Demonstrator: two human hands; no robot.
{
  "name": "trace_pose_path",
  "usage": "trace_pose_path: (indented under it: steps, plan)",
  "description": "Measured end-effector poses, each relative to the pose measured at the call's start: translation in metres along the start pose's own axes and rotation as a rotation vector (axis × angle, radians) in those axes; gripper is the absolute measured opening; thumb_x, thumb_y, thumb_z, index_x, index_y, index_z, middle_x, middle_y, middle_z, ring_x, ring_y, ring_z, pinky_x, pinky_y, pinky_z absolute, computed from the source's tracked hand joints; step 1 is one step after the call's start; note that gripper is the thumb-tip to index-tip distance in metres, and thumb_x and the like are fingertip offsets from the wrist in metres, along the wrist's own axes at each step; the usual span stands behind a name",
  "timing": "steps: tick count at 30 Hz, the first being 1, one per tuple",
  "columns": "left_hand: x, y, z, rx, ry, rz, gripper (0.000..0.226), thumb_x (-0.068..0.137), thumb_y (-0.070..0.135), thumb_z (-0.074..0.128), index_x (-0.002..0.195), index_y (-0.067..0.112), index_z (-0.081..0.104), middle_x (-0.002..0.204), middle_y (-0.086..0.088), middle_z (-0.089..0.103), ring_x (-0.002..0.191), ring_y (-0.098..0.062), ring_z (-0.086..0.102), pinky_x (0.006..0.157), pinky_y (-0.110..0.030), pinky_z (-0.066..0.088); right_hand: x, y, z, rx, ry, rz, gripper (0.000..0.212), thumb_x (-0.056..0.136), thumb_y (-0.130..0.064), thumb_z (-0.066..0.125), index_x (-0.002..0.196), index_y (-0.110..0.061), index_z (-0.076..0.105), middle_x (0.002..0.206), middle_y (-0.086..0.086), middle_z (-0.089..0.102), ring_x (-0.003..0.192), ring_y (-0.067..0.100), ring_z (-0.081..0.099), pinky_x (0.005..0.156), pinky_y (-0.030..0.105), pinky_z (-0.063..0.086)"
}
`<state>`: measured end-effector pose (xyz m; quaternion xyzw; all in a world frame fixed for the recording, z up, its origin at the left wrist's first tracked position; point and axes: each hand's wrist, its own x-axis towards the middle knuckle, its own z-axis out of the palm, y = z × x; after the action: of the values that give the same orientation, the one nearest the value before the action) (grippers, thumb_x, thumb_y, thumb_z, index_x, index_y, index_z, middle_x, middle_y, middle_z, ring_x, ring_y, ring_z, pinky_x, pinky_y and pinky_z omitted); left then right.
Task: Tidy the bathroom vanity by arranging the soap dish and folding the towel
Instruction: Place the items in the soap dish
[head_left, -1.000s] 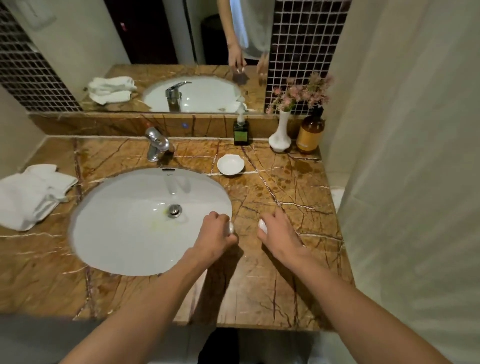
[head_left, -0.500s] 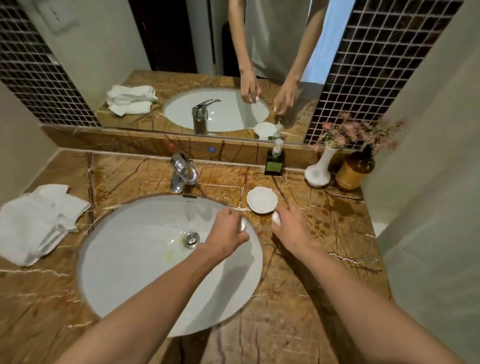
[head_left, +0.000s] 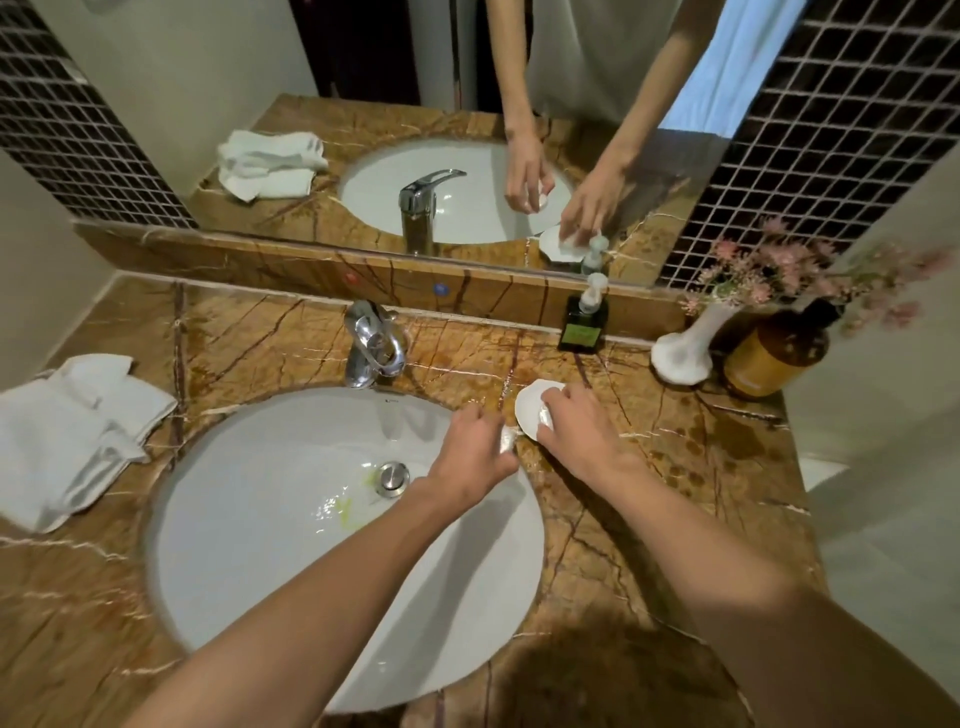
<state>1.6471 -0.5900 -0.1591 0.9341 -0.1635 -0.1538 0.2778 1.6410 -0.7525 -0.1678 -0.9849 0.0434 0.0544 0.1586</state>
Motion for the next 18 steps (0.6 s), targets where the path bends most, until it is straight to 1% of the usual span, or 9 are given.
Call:
trace_pose_path:
  steps: [2,5,7,13,15,16,18]
  plan:
    - [0.001,-0.002,0.002,0.000,0.000,-0.015,0.020,0.072,0.018,0.065,0.087,0.006,0.058,0.100,-0.011,0.051,0.099,-0.026,0.044,0.080,-0.030,0.037,0.004,-0.001,0.002,-0.018,-0.027,-0.035,0.039,0.088,-0.022,0.060,0.124,-0.009,0.055,0.122,0.016,0.051,0.114,0.031,0.047,0.093,0.041,0.047]
    - [0.003,-0.002,0.004,-0.004,-0.005,-0.038,0.017,0.072,0.019,0.064,0.077,0.013,0.049,0.095,-0.007,0.047,0.095,-0.025,0.044,0.076,-0.028,0.033,0.010,-0.001,0.004,-0.040,-0.052,-0.075,0.037,0.088,-0.018,0.058,0.123,-0.007,0.056,0.120,0.017,0.051,0.112,0.032,0.048,0.091,0.041,0.048]
    - [0.004,-0.002,0.004,-0.001,-0.011,-0.037,0.019,0.072,0.019,0.064,0.076,0.016,0.046,0.093,-0.005,0.045,0.095,-0.025,0.044,0.075,-0.028,0.032,0.013,0.000,0.004,-0.042,-0.054,-0.079,0.035,0.088,-0.017,0.057,0.122,-0.006,0.056,0.120,0.017,0.051,0.111,0.032,0.049,0.090,0.041,0.047]
    - [0.010,0.004,0.003,-0.007,-0.001,-0.023,0.020,0.071,0.015,0.064,0.073,0.015,0.044,0.092,-0.006,0.045,0.097,-0.026,0.042,0.073,-0.028,0.028,0.015,0.005,0.007,-0.060,-0.052,-0.118,0.034,0.092,-0.018,0.055,0.124,-0.006,0.055,0.122,0.017,0.050,0.114,0.031,0.046,0.094,0.039,0.044]
    - [0.010,0.007,0.004,-0.021,0.002,-0.014,0.018,0.072,0.015,0.065,0.075,0.013,0.047,0.094,-0.008,0.047,0.098,-0.025,0.042,0.074,-0.027,0.028,0.015,0.006,0.007,-0.068,-0.054,-0.126,0.034,0.093,-0.020,0.055,0.124,-0.006,0.055,0.124,0.017,0.049,0.115,0.031,0.045,0.094,0.039,0.044]
    - [0.011,0.007,0.005,-0.023,0.003,-0.010,0.016,0.073,0.015,0.065,0.080,0.010,0.052,0.098,-0.009,0.048,0.099,-0.025,0.042,0.076,-0.026,0.029,0.015,0.007,0.008,-0.072,-0.057,-0.129,0.034,0.093,-0.021,0.056,0.124,-0.006,0.055,0.124,0.017,0.049,0.115,0.031,0.045,0.095,0.040,0.044]
    - [0.014,0.009,0.007,-0.017,-0.002,-0.009,0.021,0.074,0.017,0.065,0.091,0.007,0.058,0.103,-0.010,0.050,0.102,-0.024,0.041,0.080,-0.026,0.032,0.014,0.008,0.008,-0.049,-0.065,-0.134,0.036,0.093,-0.023,0.058,0.125,-0.007,0.054,0.126,0.017,0.049,0.117,0.031,0.044,0.096,0.040,0.043]
